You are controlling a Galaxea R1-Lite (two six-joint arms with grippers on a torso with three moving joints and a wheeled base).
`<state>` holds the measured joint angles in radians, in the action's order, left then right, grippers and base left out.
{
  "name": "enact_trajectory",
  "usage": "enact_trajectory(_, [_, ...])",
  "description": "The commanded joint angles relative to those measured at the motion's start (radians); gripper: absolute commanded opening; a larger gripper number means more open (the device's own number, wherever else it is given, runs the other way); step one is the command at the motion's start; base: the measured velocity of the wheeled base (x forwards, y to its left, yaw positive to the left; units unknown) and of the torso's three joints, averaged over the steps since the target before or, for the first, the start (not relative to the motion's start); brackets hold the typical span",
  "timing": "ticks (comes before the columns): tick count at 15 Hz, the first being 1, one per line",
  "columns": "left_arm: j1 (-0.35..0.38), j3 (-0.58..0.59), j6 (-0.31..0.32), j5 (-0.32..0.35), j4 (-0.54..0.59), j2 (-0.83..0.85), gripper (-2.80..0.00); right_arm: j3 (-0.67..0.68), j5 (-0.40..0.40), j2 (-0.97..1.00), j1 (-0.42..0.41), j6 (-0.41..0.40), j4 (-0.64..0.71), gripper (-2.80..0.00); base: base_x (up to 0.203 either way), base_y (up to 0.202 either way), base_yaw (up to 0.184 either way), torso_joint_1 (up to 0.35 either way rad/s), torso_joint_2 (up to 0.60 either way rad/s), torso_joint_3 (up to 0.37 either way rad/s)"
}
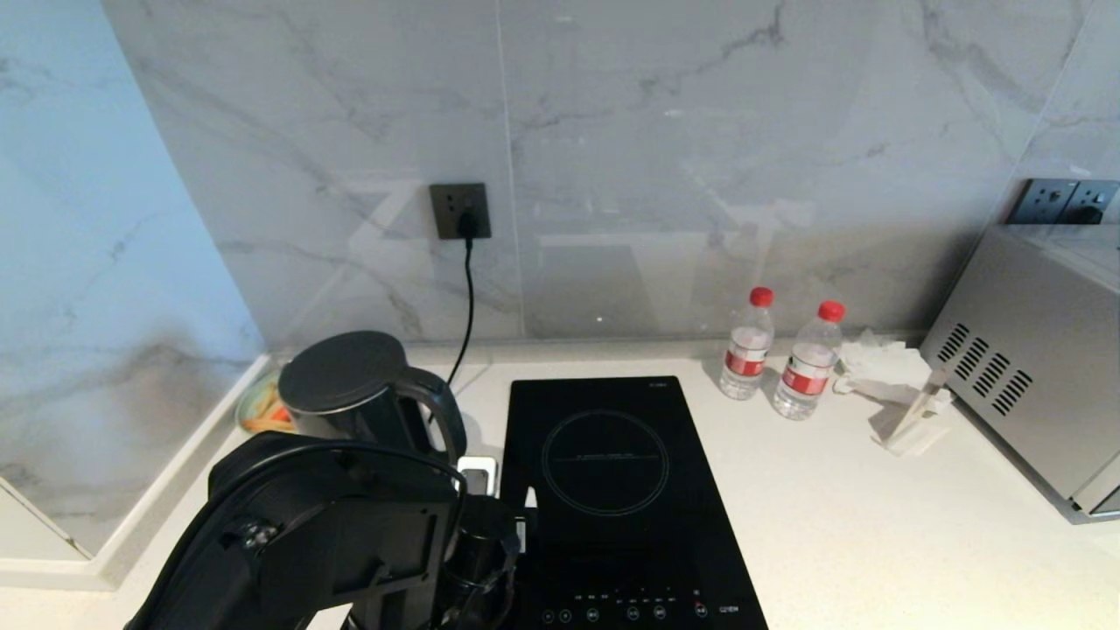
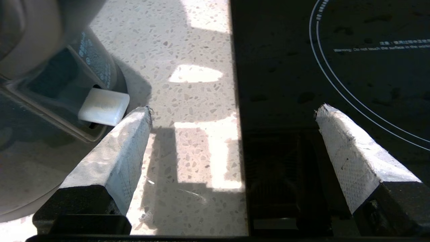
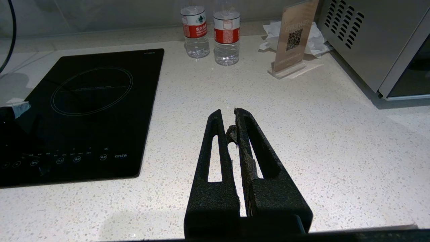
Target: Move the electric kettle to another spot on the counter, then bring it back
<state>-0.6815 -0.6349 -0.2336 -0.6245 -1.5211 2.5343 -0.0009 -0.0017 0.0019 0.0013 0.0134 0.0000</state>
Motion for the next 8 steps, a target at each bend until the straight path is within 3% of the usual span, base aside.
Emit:
enact_trajectory(1, [0.000, -0.002, -0.001, -0.004, -0.009, 0.001, 0.00, 0.000, 0.000, 0.000, 0.000, 0.000, 0.000, -2.80, 0.000, 0.000, 0.000, 0.000, 0.00, 0.000])
enact_trajectory(8, [0.003, -0.004, -0.001, -0.004, -0.009, -0.002, 0.00, 0.000, 0.000, 0.000, 0.000, 0.000, 0.000, -2.80, 0.000, 0.000, 0.000, 0.000, 0.00, 0.000])
